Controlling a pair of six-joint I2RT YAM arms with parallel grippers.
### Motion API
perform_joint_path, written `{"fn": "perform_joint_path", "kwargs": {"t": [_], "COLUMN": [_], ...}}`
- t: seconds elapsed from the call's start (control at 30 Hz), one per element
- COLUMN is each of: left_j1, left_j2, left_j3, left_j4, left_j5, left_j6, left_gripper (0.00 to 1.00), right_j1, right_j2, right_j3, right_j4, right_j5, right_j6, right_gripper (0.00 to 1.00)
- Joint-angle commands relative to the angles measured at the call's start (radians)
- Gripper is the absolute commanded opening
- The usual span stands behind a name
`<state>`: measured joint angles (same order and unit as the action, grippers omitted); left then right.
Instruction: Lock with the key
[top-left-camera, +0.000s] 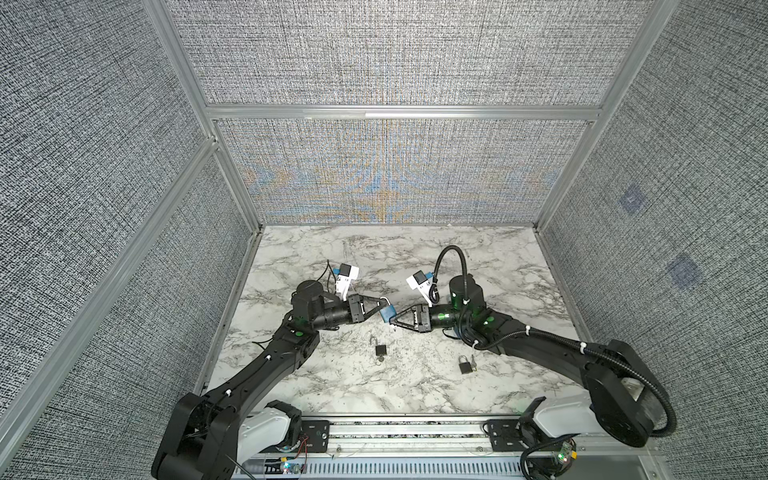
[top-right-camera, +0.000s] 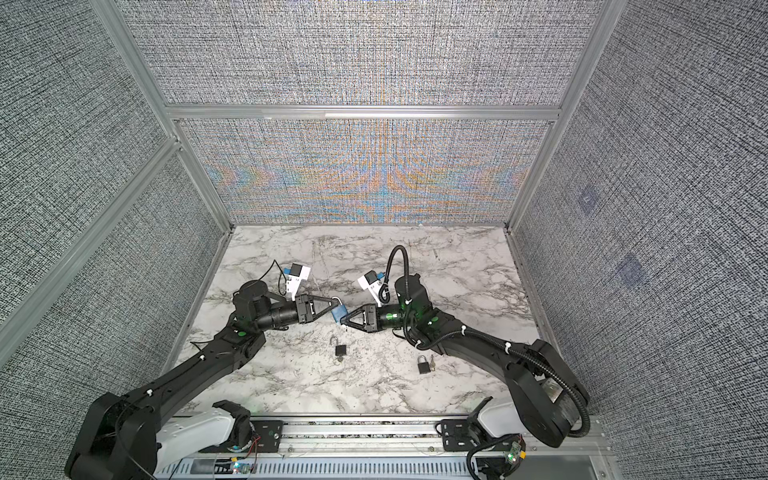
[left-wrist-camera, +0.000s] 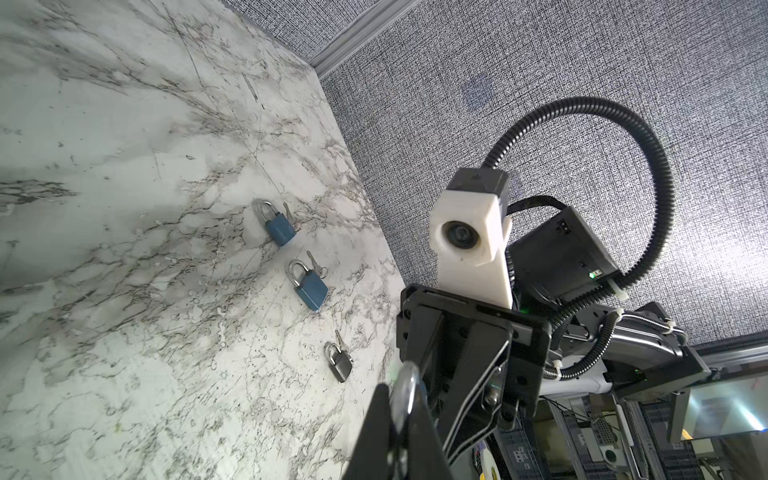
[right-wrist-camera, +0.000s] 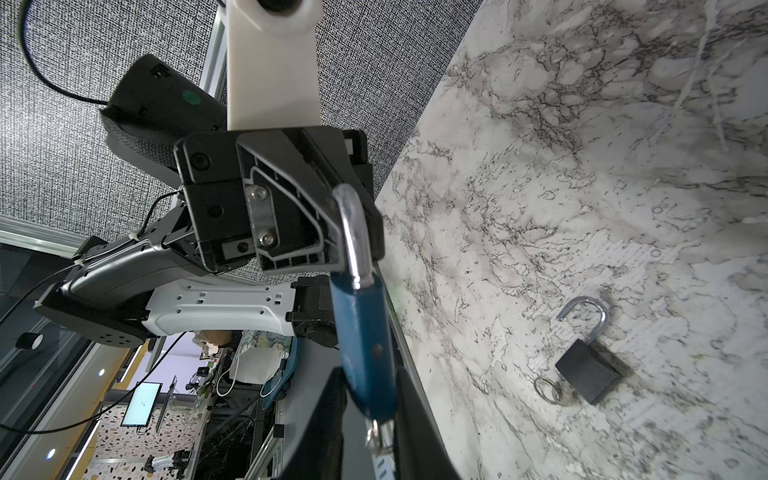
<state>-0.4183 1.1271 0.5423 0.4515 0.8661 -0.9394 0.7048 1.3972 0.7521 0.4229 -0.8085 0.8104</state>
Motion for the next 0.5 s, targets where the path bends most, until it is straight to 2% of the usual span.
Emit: {"fn": "perform_joint_path", "kwargs": {"t": [0.0, 0.13, 0.27, 0.4, 0.47], "left_j1": [0.002, 0.002, 0.001, 0.002, 0.002], "left_j2": [0.001, 0.002, 0.005, 0.002, -0.002], "left_j3": [0.010, 0.007, 0.008, 0.004, 0.007], "left_j4": [0.053, 0.062, 0.064, 0.063, 0.059], "left_j5": [-0.030, -0.036, -0.032, -0.029, -0.032], "left_j6": [-0.006, -0.012, -0.015, -0.018, -0.017], "left_gripper": [0.00, 0.00, 0.00, 0.00, 0.00], "right_j1": [0.004, 0.004, 0.004, 0.004, 0.004], "right_j2": [0.000, -0.001, -0.002, 0.000, 0.004], "right_j3": [-0.005, -0.009, -0.008, -0.008, -0.011], "right_j4": [0.037, 0.038, 0.040, 0.043, 0.047], "right_j5": [-0.013, -0.012, -0.013, -0.010, -0.010], "right_j6": [0.013, 0.014, 0.014, 0.013, 0.016], "right_gripper": [0.25, 0.29, 0.27, 0.18, 0.07]}}
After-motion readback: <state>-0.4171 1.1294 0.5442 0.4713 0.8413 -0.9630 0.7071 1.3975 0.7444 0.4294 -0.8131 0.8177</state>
